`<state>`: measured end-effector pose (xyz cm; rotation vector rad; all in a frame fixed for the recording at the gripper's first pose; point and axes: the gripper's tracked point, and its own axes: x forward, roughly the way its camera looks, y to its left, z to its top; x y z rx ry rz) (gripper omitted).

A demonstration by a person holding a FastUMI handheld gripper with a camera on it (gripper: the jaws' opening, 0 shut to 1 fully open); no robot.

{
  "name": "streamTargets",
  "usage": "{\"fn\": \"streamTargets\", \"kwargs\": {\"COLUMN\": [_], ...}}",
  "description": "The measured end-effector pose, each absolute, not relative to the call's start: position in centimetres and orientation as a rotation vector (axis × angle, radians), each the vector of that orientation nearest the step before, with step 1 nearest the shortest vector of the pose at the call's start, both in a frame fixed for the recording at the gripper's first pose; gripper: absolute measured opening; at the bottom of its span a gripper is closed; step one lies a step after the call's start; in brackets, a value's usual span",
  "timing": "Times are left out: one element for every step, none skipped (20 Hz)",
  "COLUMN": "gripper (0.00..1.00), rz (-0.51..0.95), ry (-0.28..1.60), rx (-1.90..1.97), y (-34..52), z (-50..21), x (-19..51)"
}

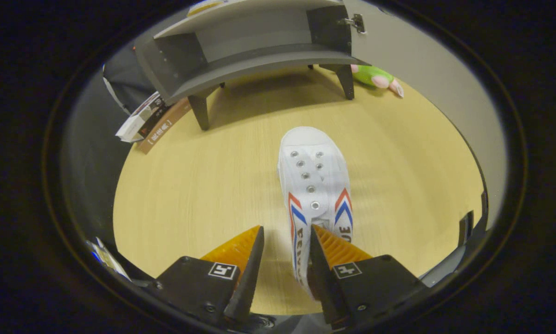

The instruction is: Open the shoe cabinet door, grab the shoes and put them into the shoe cabinet, then close the shoe cabinet door.

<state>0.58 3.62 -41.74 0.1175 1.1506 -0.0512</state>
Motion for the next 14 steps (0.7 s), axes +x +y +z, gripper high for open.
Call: {"fn": "streamTargets", "kwargs": {"gripper": [0.52, 0.49, 0.34, 0.23, 0.19, 0.14, 0.04, 0.04, 0.04, 0.04, 0.04, 0.04, 0.04, 0.04], "rz": [-0.07, -0.097, -0.111, -0.114, -0.094, -0.043, -0.003, 0.02, 0.035, 0.049, 0.055, 0.063, 0.079, 0.096], "ry": [1.167, 1.168, 1.179, 1.18, 1.168, 1.161, 1.142, 1.132, 1.127, 1.129, 1.118, 1.105, 1.086, 1.067], "rx": [0.1, 0.084, 0.073, 0.069, 0.087, 0.098, 0.088, 0.077, 0.084, 0.106, 0.131, 0.144, 0.135, 0.122], "y": [3.14, 2.82, 2.61, 2.44, 2.75, 3.28, 3.05, 2.68, 2.63, 2.68, 2.67, 2.9, 2.83, 2.78], "z": [-41.88, -41.77, -41.83, -41.85, -41.73, -41.9, -41.94, -41.81, -41.7, -41.74, -41.43, -41.24, -41.28, -41.08], "x": [0.56, 0.72, 0.78, 0.72, 1.0, 1.05, 1.22, 1.32, 1.3, 1.17, 1.23, 1.32, 1.44, 1.49]}}
